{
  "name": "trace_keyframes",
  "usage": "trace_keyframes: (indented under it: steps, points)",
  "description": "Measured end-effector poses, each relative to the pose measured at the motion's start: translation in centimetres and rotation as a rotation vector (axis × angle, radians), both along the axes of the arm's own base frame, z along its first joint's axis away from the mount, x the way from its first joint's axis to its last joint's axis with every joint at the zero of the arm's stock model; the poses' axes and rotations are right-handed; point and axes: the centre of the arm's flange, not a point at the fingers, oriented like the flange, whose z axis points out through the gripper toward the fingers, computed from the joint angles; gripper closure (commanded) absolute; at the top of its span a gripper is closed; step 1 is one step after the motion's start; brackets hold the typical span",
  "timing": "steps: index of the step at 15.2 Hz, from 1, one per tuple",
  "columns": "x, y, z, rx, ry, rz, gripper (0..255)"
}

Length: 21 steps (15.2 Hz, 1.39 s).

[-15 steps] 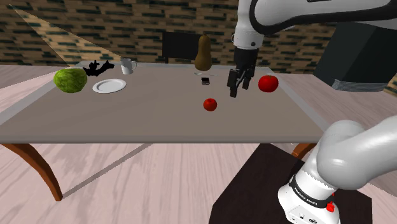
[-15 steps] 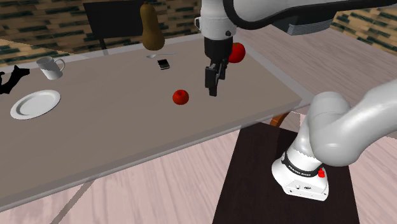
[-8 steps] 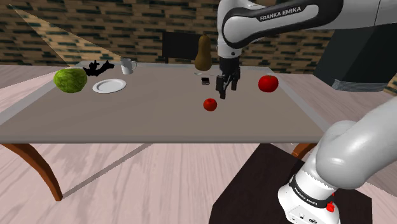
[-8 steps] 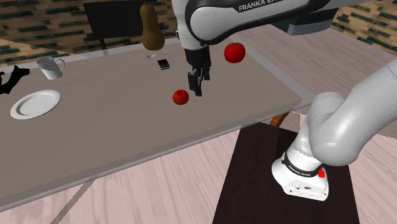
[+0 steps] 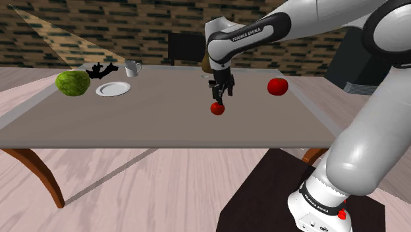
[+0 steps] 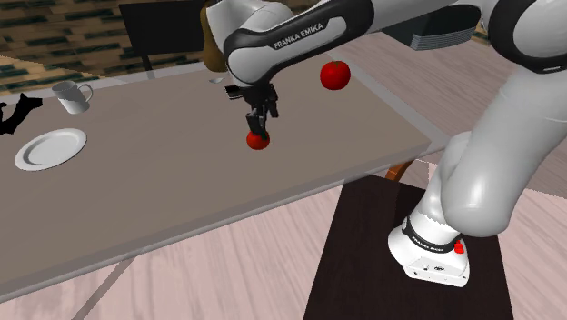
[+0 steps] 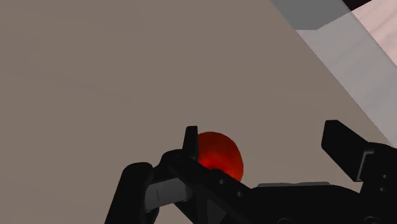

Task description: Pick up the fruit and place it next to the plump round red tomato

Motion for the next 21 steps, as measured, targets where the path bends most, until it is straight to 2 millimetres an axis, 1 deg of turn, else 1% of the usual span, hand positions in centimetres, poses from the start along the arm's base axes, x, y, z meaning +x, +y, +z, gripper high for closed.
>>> trace_keyframes:
  steps: [2, 3, 4, 5, 6, 8, 14, 20, 21]
  points:
    - [2.0, -0.6, -2.0, -0.018, 0.019, 0.012, 0]
    - [3.1, -1.1, -2.8, -0.027, 0.029, 0.018, 0]
    - [4.1, -1.1, -3.6, -0.036, 0.039, 0.023, 0]
    - [4.9, -1.8, -4.5, -0.044, 0.049, 0.030, 0]
    - [5.6, -2.0, -5.1, -0.050, 0.055, 0.032, 0]
    - [6.0, -2.4, -6.0, -0.054, 0.059, 0.035, 0]
    - [5.3, -3.1, -9.0, -0.055, 0.061, 0.036, 0]
    - [5.2, -3.1, -9.3, -0.055, 0.060, 0.036, 0]
    - [5.2, -3.1, -9.3, -0.055, 0.060, 0.036, 255]
